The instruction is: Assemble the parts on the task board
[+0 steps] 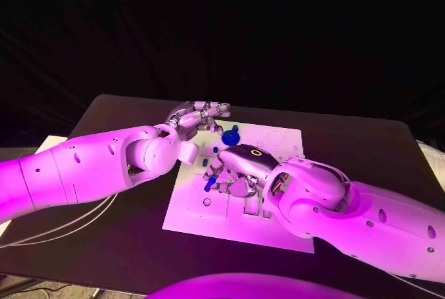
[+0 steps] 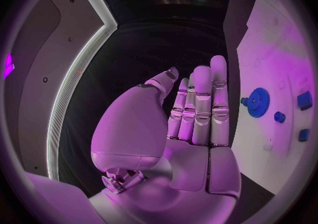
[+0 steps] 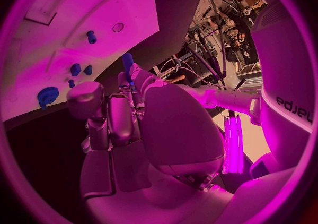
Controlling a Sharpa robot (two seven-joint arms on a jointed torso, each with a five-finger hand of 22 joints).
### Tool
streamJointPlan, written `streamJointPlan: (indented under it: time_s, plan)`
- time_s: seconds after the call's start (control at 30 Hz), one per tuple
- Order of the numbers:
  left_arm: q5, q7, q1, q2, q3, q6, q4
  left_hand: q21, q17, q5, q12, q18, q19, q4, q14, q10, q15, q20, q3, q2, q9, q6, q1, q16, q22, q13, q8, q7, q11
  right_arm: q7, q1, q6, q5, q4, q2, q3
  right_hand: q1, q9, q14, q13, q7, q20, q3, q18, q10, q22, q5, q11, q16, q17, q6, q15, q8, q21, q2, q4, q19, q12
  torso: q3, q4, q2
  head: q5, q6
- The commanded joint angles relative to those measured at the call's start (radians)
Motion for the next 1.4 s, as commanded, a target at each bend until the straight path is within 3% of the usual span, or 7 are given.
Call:
streamJointPlan:
  time_s: [0.03, 0.17, 0.4, 0.53, 0.77, 0.9, 1.4]
  plan:
    - [-0.005, 0.006, 0.000, 0.005, 0.001, 0.015, 0.002, -0.006, -0.002, -0.002, 0.004, 0.010, 0.004, -0.002, -0.008, -0.005, 0.000, 0.004, -0.007, 0.000, -0.001, -0.005, 0.012, -0.006, -0.001, 0.001, 0.003, 0.001, 0.000, 0.033, -0.007, 0.023, -0.009, -0.034, 0.028, -0.009, -0.008, 0.002, 0.032, 0.000, 0.003, 0.000, 0.009, -0.012, 0.027, -0.001, 0.005, -0.018, 0.005, 0.000, 0.005, -0.001, -0.004, 0.005, 0.007, -0.001, -0.004, -0.001, 0.0005, -0.0001, 0.000, 0.004, -0.002]
    - [-0.005, 0.006, 0.000, 0.010, 0.001, 0.014, 0.006, -0.006, -0.002, -0.002, 0.004, 0.010, 0.004, -0.002, -0.008, -0.005, 0.000, 0.004, -0.007, 0.000, -0.001, -0.005, 0.012, -0.006, -0.001, 0.001, 0.004, 0.001, 0.000, 0.032, -0.010, 0.038, -0.023, -0.069, 0.056, -0.023, -0.013, 0.002, 0.032, 0.000, 0.004, 0.000, 0.015, -0.012, 0.026, 0.000, 0.006, -0.017, 0.006, 0.000, 0.005, -0.001, -0.004, 0.006, 0.006, -0.003, -0.004, -0.001, -0.0016, 0.0010, -0.002, 0.004, -0.002]
    - [-0.005, 0.003, 0.000, 0.013, 0.000, 0.008, 0.001, -0.006, -0.002, -0.002, 0.004, 0.010, 0.004, -0.002, -0.008, -0.005, 0.000, 0.004, -0.007, 0.000, -0.001, -0.005, 0.012, -0.006, -0.001, 0.001, 0.004, 0.001, 0.000, 0.029, -0.012, 0.067, -0.038, -0.088, 0.068, -0.033, -0.017, 0.002, 0.032, 0.000, 0.004, 0.000, 0.018, -0.012, 0.026, 0.000, 0.006, -0.017, 0.006, 0.000, 0.005, -0.001, -0.004, 0.006, 0.006, -0.004, -0.004, -0.001, 0.0000, 0.0031, -0.001, 0.003, 0.000]
    - [-0.005, 0.004, 0.000, 0.015, 0.000, 0.005, -0.002, -0.007, -0.002, -0.002, 0.005, 0.010, 0.004, -0.002, -0.008, -0.005, 0.001, 0.004, -0.007, 0.001, -0.001, -0.005, 0.013, -0.005, -0.001, 0.001, 0.004, 0.002, 0.000, 0.022, -0.014, 0.078, -0.048, -0.096, 0.072, -0.036, -0.019, 0.002, 0.032, 0.000, 0.004, 0.000, 0.020, -0.012, 0.026, 0.000, 0.007, -0.016, 0.006, 0.000, 0.004, 0.000, -0.005, 0.006, 0.005, -0.005, -0.004, -0.001, -0.0017, 0.0007, -0.002, 0.006, -0.001]
    - [-0.005, 0.005, 0.000, 0.016, 0.000, 0.005, -0.002, -0.007, -0.002, -0.002, 0.005, 0.010, 0.004, -0.002, -0.008, -0.005, 0.001, 0.004, -0.008, 0.000, -0.001, -0.006, 0.013, -0.005, -0.001, 0.001, 0.004, 0.002, 0.000, 0.010, -0.018, 0.090, -0.070, -0.106, 0.075, -0.039, -0.023, 0.002, 0.032, 0.000, 0.004, 0.000, 0.024, -0.012, 0.026, -0.001, 0.007, -0.016, 0.006, 0.000, 0.005, 0.000, -0.005, 0.006, 0.005, -0.006, -0.005, -0.001, -0.0007, 0.0019, -0.001, 0.009, 0.000]
    - [-0.005, 0.005, 0.000, 0.013, 0.000, 0.003, -0.001, -0.007, -0.002, -0.002, 0.005, 0.010, 0.004, -0.002, -0.008, -0.006, 0.001, 0.004, -0.008, 0.000, -0.001, -0.007, 0.013, -0.005, -0.002, 0.001, 0.003, 0.002, 0.000, 0.004, -0.021, 0.094, -0.100, -0.108, 0.073, -0.040, -0.024, 0.002, 0.032, 0.001, 0.004, 0.000, 0.028, -0.012, 0.027, 0.001, 0.009, -0.017, 0.006, 0.000, 0.005, -0.001, -0.004, 0.007, 0.005, -0.009, -0.005, 0.000, -0.0022, 0.0007, -0.001, 0.006, 0.002]
    - [-0.005, 0.005, 0.000, 0.014, 0.001, 0.006, 0.000, -0.008, -0.002, -0.002, 0.006, 0.010, 0.004, -0.002, -0.008, -0.007, 0.001, 0.004, -0.009, 0.000, -0.001, -0.008, 0.014, -0.005, -0.002, 0.001, 0.003, 0.003, 0.000, -0.006, -0.028, 0.094, -0.122, -0.137, 0.095, -0.047, -0.024, 0.002, 0.032, 0.001, 0.004, 0.000, 0.028, -0.012, 0.027, 0.001, 0.009, -0.017, 0.006, 0.000, 0.005, -0.001, -0.004, 0.007, 0.005, -0.009, -0.005, 0.000, -0.0007, 0.0024, -0.001, 0.003, 0.001]
